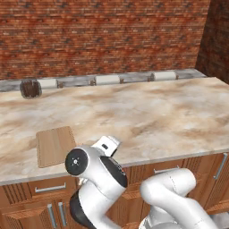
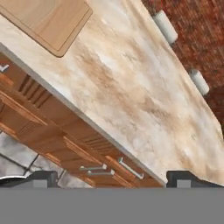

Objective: Open the drawer on the left and place the cutting tools on the cutting board.

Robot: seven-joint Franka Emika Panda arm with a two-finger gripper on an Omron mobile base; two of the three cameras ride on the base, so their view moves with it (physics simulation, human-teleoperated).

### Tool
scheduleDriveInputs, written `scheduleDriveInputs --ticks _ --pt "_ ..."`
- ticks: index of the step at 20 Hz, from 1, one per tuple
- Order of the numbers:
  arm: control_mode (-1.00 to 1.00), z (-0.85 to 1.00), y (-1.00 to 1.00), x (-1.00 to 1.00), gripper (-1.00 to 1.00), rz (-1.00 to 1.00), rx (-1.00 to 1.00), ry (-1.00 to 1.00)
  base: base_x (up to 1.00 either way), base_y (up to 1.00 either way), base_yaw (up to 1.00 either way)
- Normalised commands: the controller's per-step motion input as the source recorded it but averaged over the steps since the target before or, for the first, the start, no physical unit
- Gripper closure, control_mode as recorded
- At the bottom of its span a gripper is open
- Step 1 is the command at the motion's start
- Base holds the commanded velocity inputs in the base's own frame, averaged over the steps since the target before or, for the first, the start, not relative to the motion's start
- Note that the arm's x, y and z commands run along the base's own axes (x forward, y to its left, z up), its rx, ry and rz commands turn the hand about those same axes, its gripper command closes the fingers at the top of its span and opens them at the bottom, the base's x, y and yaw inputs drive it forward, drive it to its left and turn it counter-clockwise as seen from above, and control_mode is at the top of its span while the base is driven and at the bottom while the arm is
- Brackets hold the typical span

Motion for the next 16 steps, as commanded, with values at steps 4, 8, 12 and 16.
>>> scheduleDriveInputs --ticks 4,8,12,16 --pt "-1.0 -0.6 1.0 -0.39 -1.0 0.23 -0.24 -0.28 0.0 0.0 0.0" --pt "-1.0 -0.66 0.97 -0.1 -1.0 0.31 -0.28 -0.27 0.0 0.0 0.0" --pt "-1.0 -0.53 0.56 0.04 -1.0 0.19 -0.14 -0.3 0.0 0.0 0.0" --pt "-1.0 -0.38 0.34 0.24 -1.0 0.01 -0.03 -0.2 0.0 0.0 0.0"
